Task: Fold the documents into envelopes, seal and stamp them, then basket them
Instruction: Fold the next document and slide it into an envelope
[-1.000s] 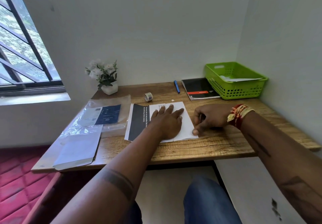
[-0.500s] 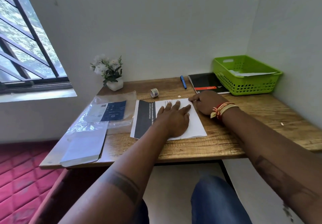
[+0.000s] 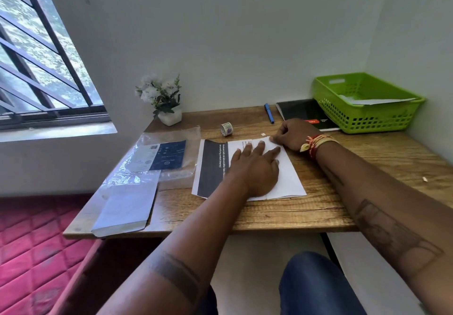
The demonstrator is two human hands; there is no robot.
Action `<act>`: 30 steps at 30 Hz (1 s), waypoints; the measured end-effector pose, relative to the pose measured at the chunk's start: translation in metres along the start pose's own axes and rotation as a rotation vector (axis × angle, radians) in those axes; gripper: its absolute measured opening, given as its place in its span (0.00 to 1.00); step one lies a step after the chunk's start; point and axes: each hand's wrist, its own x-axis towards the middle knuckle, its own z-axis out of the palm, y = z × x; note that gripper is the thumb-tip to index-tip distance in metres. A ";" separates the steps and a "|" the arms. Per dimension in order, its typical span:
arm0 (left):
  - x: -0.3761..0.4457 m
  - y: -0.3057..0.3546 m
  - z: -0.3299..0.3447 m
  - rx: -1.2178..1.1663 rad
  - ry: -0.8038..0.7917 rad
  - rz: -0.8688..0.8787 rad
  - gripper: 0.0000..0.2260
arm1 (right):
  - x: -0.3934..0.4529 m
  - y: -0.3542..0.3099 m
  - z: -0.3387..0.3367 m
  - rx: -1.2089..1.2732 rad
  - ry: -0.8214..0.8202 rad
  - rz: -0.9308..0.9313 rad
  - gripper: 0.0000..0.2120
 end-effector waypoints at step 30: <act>-0.028 -0.041 -0.033 -1.022 0.310 -0.467 0.24 | -0.060 -0.033 0.028 -0.063 -0.070 -0.442 0.12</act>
